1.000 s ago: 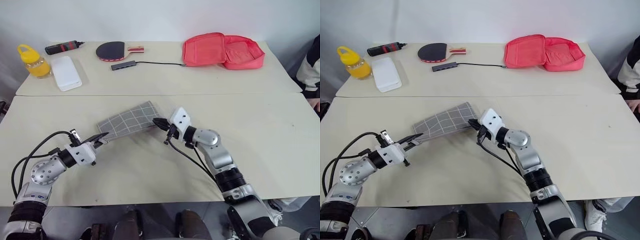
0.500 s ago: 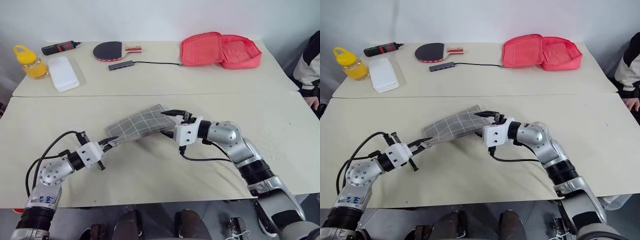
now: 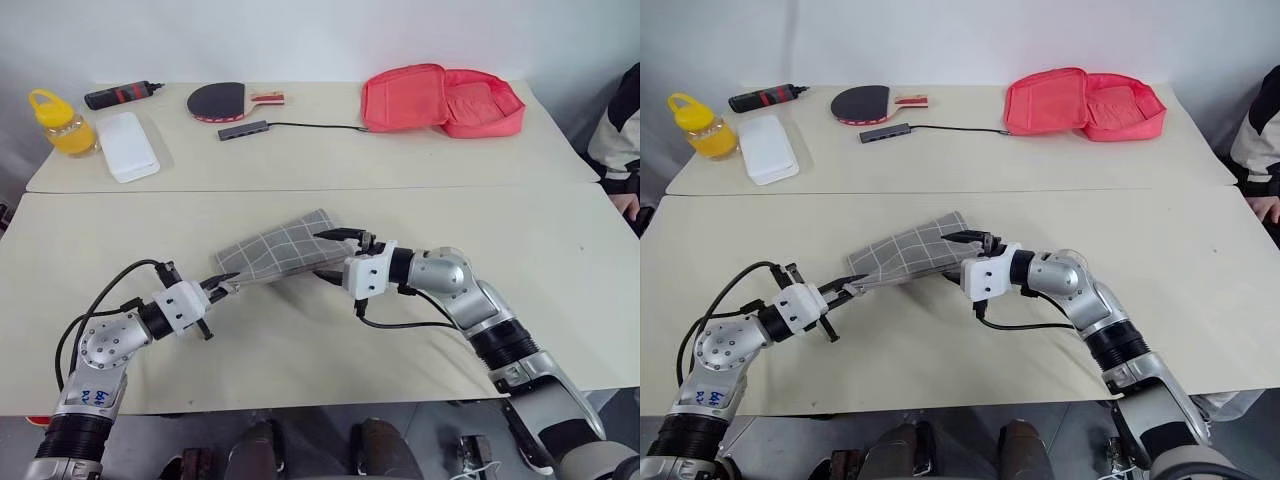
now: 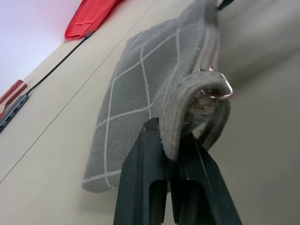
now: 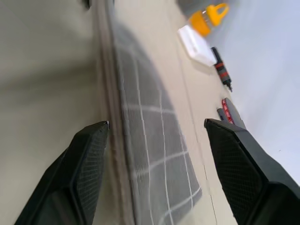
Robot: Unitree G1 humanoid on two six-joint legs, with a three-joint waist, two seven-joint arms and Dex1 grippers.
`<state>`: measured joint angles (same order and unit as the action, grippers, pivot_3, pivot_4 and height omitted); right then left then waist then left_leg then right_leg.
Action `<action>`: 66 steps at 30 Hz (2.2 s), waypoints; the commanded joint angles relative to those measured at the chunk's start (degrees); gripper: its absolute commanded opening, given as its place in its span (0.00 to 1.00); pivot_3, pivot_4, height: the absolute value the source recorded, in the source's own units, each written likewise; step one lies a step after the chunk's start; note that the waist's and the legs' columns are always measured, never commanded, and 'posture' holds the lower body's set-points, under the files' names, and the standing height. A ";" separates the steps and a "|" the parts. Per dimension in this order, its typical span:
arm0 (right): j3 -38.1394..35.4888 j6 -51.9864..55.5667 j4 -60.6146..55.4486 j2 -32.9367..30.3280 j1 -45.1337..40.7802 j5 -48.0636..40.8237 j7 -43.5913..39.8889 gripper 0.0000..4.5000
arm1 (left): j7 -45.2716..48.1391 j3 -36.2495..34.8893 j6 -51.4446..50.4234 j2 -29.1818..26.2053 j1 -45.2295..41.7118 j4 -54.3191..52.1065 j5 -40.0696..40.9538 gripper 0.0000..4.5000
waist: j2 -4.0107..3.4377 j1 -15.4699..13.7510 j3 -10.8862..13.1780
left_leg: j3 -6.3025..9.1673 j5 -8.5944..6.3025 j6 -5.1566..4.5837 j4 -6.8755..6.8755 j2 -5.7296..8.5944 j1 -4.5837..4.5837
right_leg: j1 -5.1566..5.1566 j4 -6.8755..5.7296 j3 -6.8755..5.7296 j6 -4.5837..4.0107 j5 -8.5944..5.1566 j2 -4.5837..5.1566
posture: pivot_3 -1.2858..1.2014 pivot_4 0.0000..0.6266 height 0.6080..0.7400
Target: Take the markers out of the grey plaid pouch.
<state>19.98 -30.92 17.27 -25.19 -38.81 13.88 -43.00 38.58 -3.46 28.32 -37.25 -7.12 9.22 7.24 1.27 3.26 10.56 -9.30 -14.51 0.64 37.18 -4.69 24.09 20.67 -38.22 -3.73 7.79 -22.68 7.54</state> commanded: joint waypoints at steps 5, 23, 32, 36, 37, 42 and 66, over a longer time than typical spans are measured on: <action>-0.42 -0.54 2.03 -0.71 -0.84 5.19 4.58 0.75 | 1.16 -1.72 -2.01 0.47 0.98 -5.32 3.54 0.00 | 0.00 0.10 0.00 | 0.00 0.00 0.00 0.00 0.00 0.00 | 0.01 -0.01 0.00 0.00 0.00 0.00 | 0.52 0.24 1.00; -2.12 1.56 4.18 1.41 -2.00 3.95 7.06 0.00 | 5.04 -3.19 -8.11 0.51 3.97 -11.15 8.66 0.39 | 0.00 0.11 0.00 | 0.00 0.01 0.01 0.01 0.00 -0.01 | 0.01 -0.05 0.03 0.00 0.00 -0.01 | 0.52 0.24 1.00; -5.15 1.61 6.93 -0.23 -3.73 0.61 7.02 0.00 | 3.54 -7.11 0.28 -0.64 7.62 -10.81 3.69 0.60 | 0.00 0.19 0.00 | -0.01 0.00 0.01 0.01 -0.01 -0.01 | 0.01 -0.03 0.03 0.00 0.00 -0.01 | 0.52 0.24 1.00; -5.39 0.34 7.68 -0.47 -3.94 -0.82 6.30 0.00 | 1.93 -8.31 2.63 -0.34 7.65 -8.99 1.68 0.60 | 0.00 0.14 0.00 | 0.00 0.00 0.01 0.00 -0.01 0.00 | 0.02 -0.04 0.02 -0.01 0.00 -0.01 | 0.52 0.24 1.00; -5.44 0.19 7.55 -0.47 -3.79 -1.37 5.90 0.00 | 1.26 -8.32 3.30 -0.17 7.36 -8.22 0.60 0.60 | 0.00 0.15 0.00 | -0.01 0.00 0.01 0.01 -0.01 0.00 | 0.02 -0.04 0.02 -0.01 0.00 0.00 | 0.52 0.24 1.00; -5.88 -0.38 6.22 -1.14 -2.22 -6.28 1.77 0.00 | -1.31 -7.67 5.95 -0.33 5.72 -4.25 -4.06 0.60 | 0.00 0.13 0.00 | -0.01 0.00 0.00 0.01 -0.01 -0.01 | 0.01 -0.05 0.02 0.00 0.00 -0.01 | 0.52 0.24 1.00; -5.56 -0.22 2.54 -1.43 1.05 -12.09 -6.14 0.00 | 2.13 0.51 8.89 1.83 -0.22 -1.36 0.01 0.56 | 0.00 0.03 0.00 | 0.00 0.00 0.00 0.04 -0.01 -0.01 | 0.01 -0.09 0.02 0.00 0.00 0.00 | 0.52 0.24 1.00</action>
<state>15.26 -30.05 22.24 -26.63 -37.65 2.27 -49.39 40.19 -3.26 37.10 -35.85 -6.87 9.70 5.23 1.27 3.29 10.56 -9.30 -14.51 0.64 37.23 -4.70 24.08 20.68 -38.31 -3.72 7.79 -22.68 7.54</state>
